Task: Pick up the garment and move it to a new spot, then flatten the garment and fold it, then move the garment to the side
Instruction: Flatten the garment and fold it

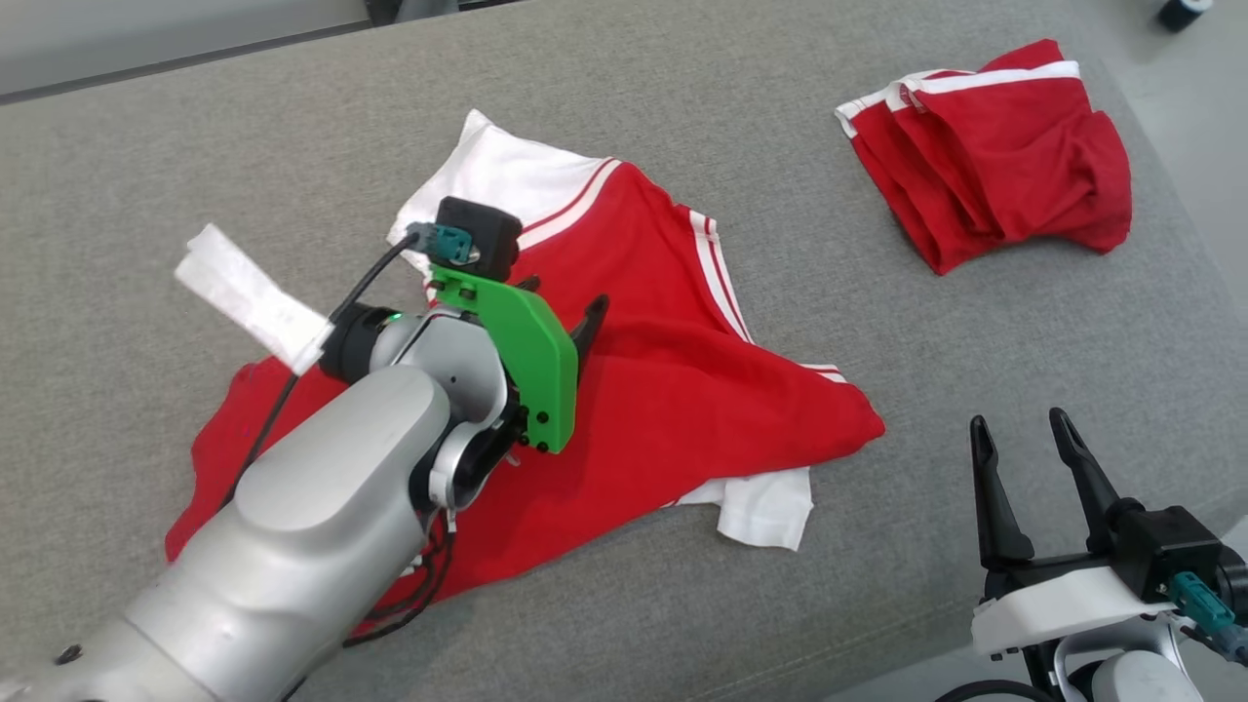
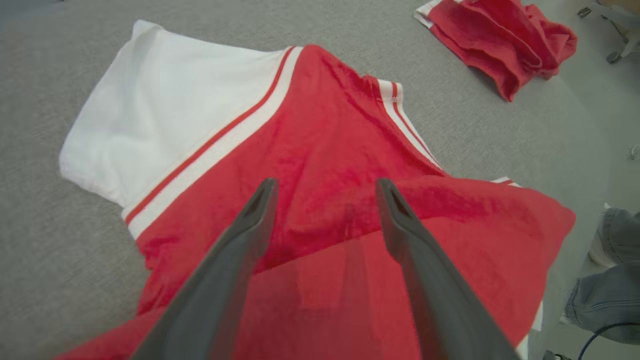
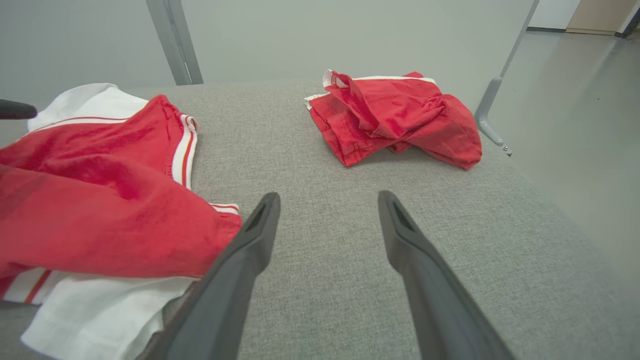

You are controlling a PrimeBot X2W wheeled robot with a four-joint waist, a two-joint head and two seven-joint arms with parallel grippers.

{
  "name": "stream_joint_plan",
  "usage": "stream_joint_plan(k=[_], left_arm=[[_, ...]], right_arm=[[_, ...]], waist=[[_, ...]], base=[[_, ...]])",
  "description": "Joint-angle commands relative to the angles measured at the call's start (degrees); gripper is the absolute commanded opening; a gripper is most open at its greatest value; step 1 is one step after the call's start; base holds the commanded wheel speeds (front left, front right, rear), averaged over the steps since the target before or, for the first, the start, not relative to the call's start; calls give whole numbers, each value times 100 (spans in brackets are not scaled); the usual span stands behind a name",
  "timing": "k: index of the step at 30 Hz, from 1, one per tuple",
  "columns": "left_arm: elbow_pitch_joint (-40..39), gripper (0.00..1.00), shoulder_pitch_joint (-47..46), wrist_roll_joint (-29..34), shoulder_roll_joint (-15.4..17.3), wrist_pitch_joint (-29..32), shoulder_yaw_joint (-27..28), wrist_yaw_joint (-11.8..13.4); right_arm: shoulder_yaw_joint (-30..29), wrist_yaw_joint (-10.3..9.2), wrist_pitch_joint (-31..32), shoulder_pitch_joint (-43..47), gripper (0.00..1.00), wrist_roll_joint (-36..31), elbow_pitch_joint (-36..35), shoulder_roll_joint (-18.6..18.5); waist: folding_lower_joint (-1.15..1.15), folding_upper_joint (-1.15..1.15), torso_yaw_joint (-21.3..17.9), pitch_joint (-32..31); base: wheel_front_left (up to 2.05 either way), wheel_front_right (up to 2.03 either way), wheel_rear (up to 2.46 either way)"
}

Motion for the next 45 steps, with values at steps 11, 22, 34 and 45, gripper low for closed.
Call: stream_joint_plan(k=[11, 22, 34, 45], left_arm=[[1999, 62, -758, 341, -584, 235, -507, -636], [3010, 0, -1063, 536, -947, -957, -367, -816], [4040, 0, -1388, 605, -1100, -2529, 43, -95], [4508, 42, -1424, 466, -1260, -2983, 199, -168]], right_arm=[[115, -5, -10, -193, 100, 65, 49, 34], [83, -5, -11, -190, 100, 130, 81, 39], [97, -5, -11, -188, 100, 73, 92, 38], [106, -5, -11, -185, 100, 63, 82, 40]], waist=[[0, -1, -530, 260], [0, -1, -513, 288], [0, -1, -387, 234], [0, -1, -334, 272]], base=[[0, 0, 0], [0, 0, 0], [0, 0, 0], [0, 0, 0]])
